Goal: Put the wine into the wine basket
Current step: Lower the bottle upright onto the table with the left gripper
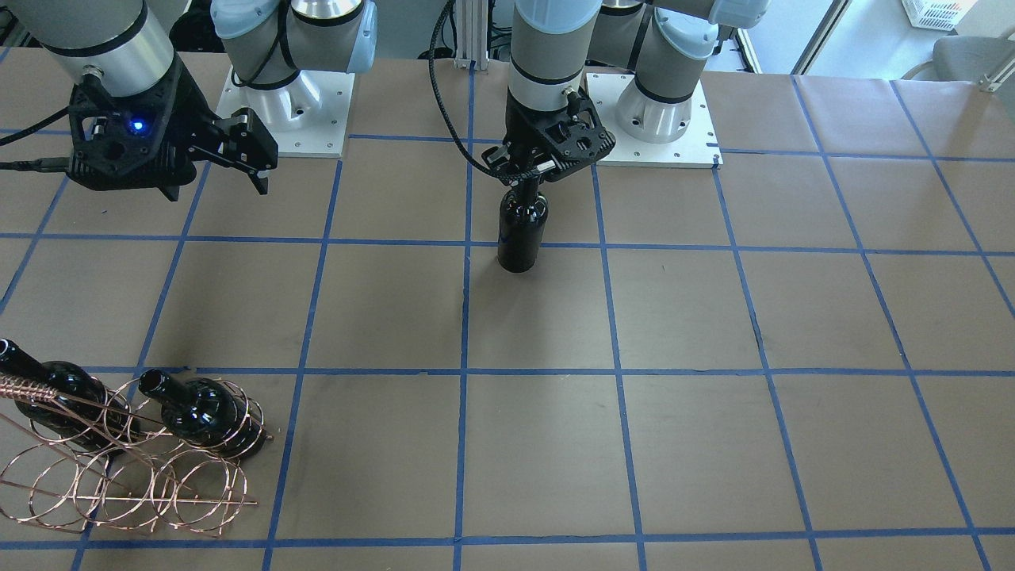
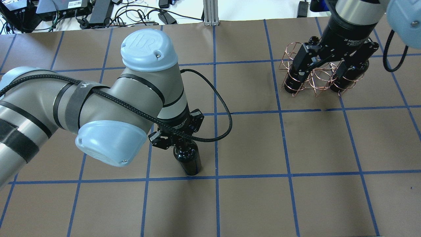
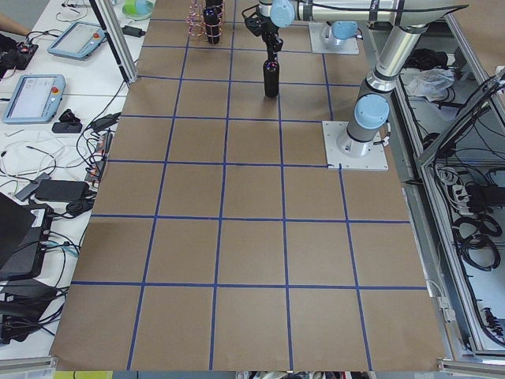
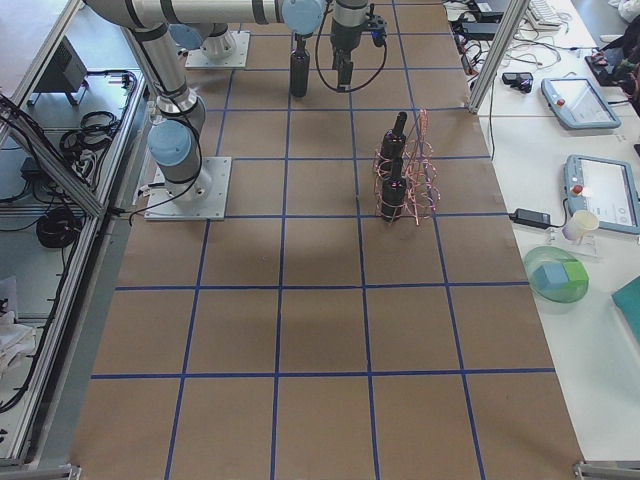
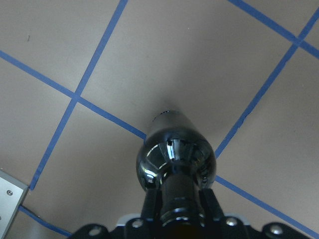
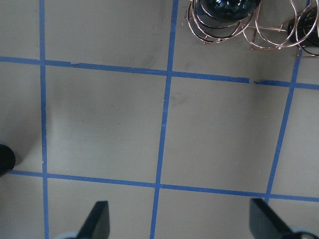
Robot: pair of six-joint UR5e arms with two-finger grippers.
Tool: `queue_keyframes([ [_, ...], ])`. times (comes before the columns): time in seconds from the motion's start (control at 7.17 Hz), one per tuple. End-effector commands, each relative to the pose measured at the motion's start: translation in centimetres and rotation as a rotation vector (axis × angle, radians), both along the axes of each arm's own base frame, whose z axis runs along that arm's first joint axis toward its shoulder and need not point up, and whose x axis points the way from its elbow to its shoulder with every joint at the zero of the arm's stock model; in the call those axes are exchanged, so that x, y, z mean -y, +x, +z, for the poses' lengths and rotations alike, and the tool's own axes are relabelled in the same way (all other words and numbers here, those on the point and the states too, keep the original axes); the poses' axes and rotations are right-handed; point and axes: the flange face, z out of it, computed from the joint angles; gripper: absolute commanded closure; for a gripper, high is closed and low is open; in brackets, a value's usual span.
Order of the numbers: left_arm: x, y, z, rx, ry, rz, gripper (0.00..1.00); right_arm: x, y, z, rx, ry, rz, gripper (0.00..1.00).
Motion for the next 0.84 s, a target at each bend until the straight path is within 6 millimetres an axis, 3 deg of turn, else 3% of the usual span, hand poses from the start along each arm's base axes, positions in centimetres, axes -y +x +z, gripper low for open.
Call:
queue_keyframes([
  [0.0,0.52,-0.17,-0.17,-0.011,-0.027,0.002,0.88,0.06,0.09,-0.05,0.004,-0.001,-0.008,0.00],
  [0.7,0.22,-0.02,-0.59,-0.001,-0.010,0.001,0.88,0.23,-0.08,-0.25,-0.015,0.002,-0.031,0.00],
])
